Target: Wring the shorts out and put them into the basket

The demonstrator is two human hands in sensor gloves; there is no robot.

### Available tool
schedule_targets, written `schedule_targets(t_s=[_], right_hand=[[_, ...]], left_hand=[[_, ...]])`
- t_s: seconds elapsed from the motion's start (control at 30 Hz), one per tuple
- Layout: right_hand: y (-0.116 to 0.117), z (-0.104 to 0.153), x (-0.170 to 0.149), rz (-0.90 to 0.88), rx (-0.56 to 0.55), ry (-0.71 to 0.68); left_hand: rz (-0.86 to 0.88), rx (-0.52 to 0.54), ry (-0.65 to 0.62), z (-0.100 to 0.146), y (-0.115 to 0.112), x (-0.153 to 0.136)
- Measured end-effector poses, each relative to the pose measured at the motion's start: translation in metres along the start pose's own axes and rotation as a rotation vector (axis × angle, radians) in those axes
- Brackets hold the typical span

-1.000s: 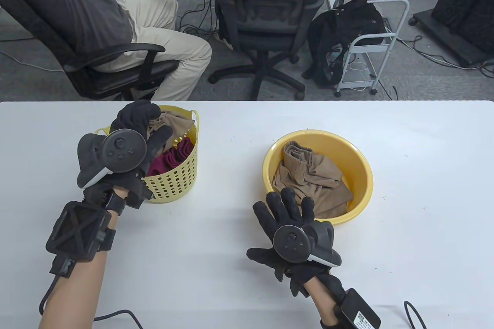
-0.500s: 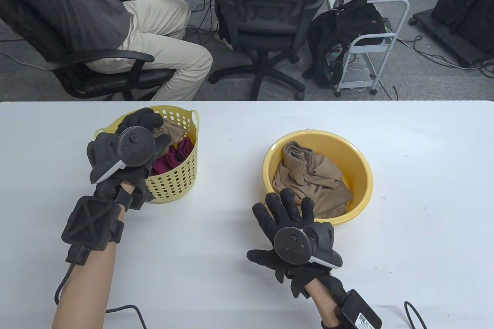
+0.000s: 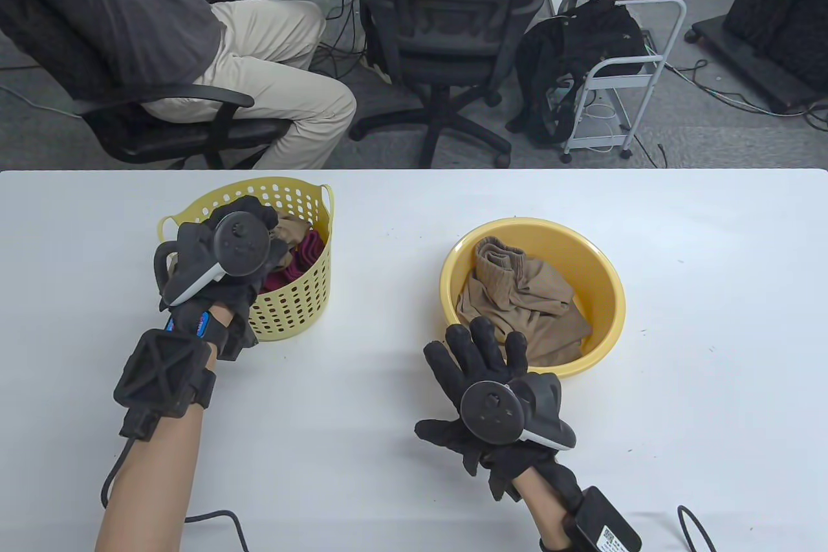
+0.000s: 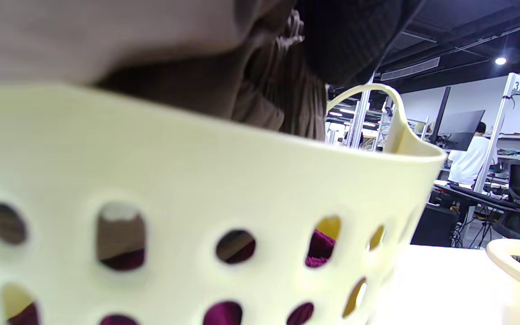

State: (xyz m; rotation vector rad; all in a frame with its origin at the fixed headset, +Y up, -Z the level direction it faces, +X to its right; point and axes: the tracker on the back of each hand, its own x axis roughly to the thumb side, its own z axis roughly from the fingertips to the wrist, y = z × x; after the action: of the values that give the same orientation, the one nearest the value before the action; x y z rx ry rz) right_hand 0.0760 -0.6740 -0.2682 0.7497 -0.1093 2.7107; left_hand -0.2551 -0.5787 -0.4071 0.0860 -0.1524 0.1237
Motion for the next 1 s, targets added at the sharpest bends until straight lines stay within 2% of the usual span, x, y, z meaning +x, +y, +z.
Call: schedule_targets(t_s=[0.3, 0.5, 0.77, 1.0], right_hand=[[-0.001, 0.0, 0.0, 0.002, 0.0, 0.002], [-0.002, 0.0, 0.0, 0.005, 0.005, 0.001], [-0.002, 0.001, -0.001, 0.012, 0.011, 0.007], [-0.003, 0.001, -0.001, 0.018, 0.012, 0.005]], left_hand=[[0.009, -0.058, 0.009, -0.002, -0.007, 0.0], [0.017, -0.062, -0.005, 0.001, -0.003, 0.001], [0.043, -0.073, -0.093, 0.019, 0.016, 0.015], [0.046, -0.075, -0.199, 0.044, 0.03, 0.038]])
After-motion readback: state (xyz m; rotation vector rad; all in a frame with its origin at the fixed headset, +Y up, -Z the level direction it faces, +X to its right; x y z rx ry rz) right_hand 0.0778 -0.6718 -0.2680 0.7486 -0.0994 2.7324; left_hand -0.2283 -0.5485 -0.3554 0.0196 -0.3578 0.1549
